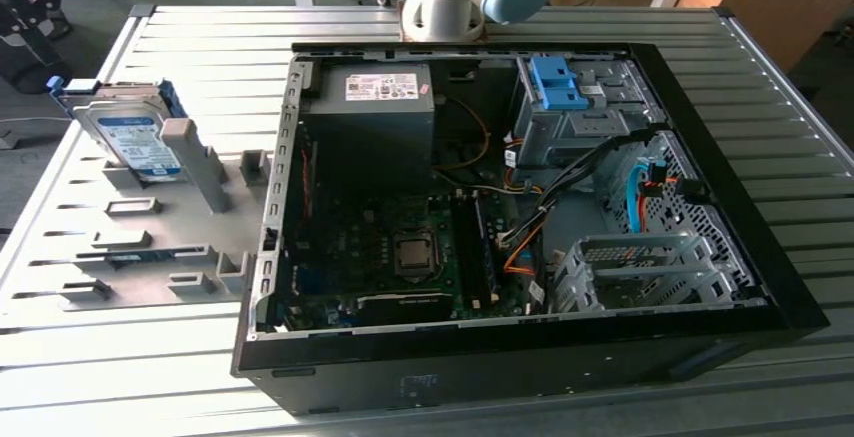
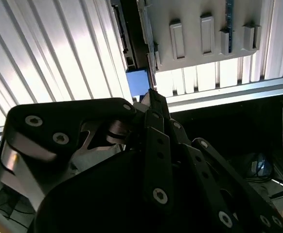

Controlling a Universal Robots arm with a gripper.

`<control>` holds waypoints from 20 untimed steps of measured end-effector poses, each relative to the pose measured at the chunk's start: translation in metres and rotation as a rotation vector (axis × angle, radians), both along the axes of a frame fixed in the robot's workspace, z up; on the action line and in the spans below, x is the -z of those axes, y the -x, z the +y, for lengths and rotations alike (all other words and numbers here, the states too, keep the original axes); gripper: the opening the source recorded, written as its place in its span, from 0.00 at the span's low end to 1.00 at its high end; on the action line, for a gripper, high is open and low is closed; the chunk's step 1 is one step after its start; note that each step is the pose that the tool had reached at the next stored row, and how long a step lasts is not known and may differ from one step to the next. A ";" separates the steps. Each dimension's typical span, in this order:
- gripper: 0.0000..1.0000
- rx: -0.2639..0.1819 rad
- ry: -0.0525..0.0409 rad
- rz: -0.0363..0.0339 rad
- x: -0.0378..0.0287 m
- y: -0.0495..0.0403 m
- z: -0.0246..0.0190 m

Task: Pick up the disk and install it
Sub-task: 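Pick up the disk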

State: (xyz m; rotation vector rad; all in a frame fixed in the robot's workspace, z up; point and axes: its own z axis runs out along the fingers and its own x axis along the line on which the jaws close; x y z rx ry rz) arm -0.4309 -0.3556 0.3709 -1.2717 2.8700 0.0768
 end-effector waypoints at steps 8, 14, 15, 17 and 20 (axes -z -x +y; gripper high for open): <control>0.11 -0.143 0.0000 0.0001 0.0003 0.0000 0.0000; 0.11 -0.244 0.0000 0.0001 0.0005 0.0000 0.0000; 0.11 -0.262 0.0000 0.0000 0.0006 0.0000 0.0000; 0.11 -0.298 0.0000 0.0000 0.0006 0.0000 0.0000; 0.11 -0.350 0.0000 -0.0001 0.0008 0.0000 0.0000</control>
